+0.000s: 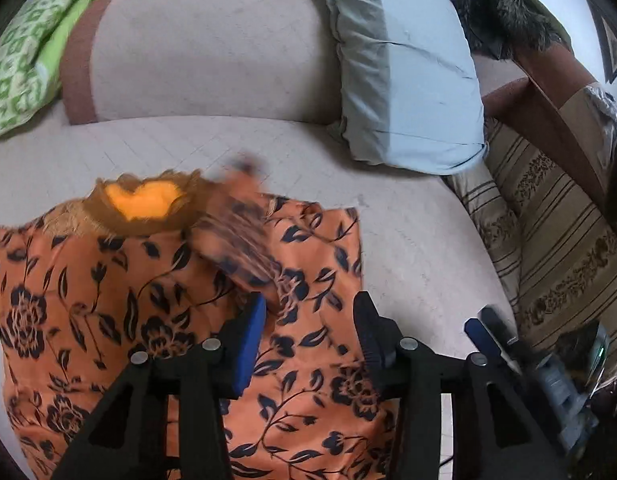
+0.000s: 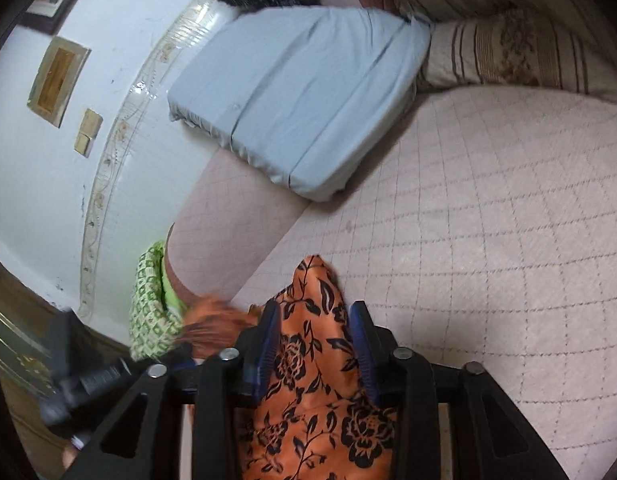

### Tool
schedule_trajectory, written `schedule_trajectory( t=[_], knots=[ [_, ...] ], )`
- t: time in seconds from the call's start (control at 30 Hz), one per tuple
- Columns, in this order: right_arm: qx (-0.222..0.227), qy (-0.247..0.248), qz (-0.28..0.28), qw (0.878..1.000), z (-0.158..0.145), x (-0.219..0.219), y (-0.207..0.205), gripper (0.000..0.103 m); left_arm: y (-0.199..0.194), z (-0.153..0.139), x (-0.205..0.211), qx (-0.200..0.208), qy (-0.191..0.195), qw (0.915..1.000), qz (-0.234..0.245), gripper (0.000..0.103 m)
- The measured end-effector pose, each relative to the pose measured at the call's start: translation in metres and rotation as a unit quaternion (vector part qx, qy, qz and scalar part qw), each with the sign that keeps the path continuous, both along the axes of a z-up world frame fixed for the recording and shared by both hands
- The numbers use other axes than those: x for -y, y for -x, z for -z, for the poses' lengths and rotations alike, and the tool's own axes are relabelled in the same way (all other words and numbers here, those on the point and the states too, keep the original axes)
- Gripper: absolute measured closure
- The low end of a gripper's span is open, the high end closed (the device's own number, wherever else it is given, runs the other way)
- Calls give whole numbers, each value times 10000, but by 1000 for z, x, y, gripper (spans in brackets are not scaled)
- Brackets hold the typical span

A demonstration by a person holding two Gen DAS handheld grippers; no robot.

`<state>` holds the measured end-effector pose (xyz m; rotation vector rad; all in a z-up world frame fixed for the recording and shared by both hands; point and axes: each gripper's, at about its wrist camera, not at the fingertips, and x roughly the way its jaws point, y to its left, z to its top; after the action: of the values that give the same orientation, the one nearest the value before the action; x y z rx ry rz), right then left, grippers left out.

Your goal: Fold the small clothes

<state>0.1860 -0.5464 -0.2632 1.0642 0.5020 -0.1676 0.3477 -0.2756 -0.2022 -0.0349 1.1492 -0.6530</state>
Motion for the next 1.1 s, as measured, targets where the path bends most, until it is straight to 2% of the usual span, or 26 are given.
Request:
schedule_trajectory(
  t=[0.03, 0.1, 0.17, 0.27, 0.4, 0.47, 0.53, 0.57, 0.63, 0.7, 0.73, 0.8, 0.9, 1.0, 1.07, 1.1],
  knots=[
    [35, -95, -22, 9999, 2, 0, -1, 36, 4, 1, -13, 84, 53, 9999, -82, 51],
    [75, -148, -110, 9998, 3, -4, -6, 36, 15, -1, -49, 265, 247, 9982, -475, 40],
    [30, 7, -280, 9996, 1, -14, -15, 36, 19, 2, -93, 406, 373, 9937, -977, 36],
    [-63, 312, -611, 9976, -2, -36, -32, 36, 21, 18, -150, 551, 197, 9832, -1726, 36],
    [-227, 798, -917, 9923, 0, -65, -56, 37, 21, 46, -209, 500, -112, 9701, -2374, 36],
    [-187, 842, -946, 9918, 4, -70, -62, 43, 16, 58, -237, 482, -168, 9620, -2684, 36],
    [-119, 888, -1069, 9902, 5, -76, -71, 65, 8, 64, -262, 466, -256, 9525, -2998, 36],
    [-158, 1029, -1103, 9884, 5, -81, -75, 69, 2, 68, -271, 453, -265, 9483, -3131, 36],
    [-278, 1365, -1208, 9828, 4, -91, -86, 71, -7, 75, -282, 496, -331, 9439, -3248, 36],
    [-531, 1640, -1193, 9778, 5, -97, -96, 71, -18, 86, -288, 330, -496, 9420, -3303, 36],
    [-638, 1673, -1148, 9771, 6, -94, -98, 71, -22, 92, -292, 185, -417, 9421, -3323, 36],
    [-704, 1423, -1021, 9820, 11, -78, -97, 71, -25, 96, -292, 86, -303, 9408, -3374, 36],
    [-761, 1056, -727, 9888, 21, -47, -91, 70, -29, 103, -288, 20, -480, 9427, -3303, 36],
    [-733, 636, -661, 9931, 33, -27, -89, 68, -27, 100, -280, 71, -553, 9423, -3300, 36],
    [-760, 495, -761, 9930, 40, -25, -93, 57, -27, 101, -272, 58, -586, 9445, -3231, 36],
    [-851, 540, -776, 9919, 42, -27, -95, 41, -26, 101, -269, 91, -667, 9445, -3217, 36]
  ],
)
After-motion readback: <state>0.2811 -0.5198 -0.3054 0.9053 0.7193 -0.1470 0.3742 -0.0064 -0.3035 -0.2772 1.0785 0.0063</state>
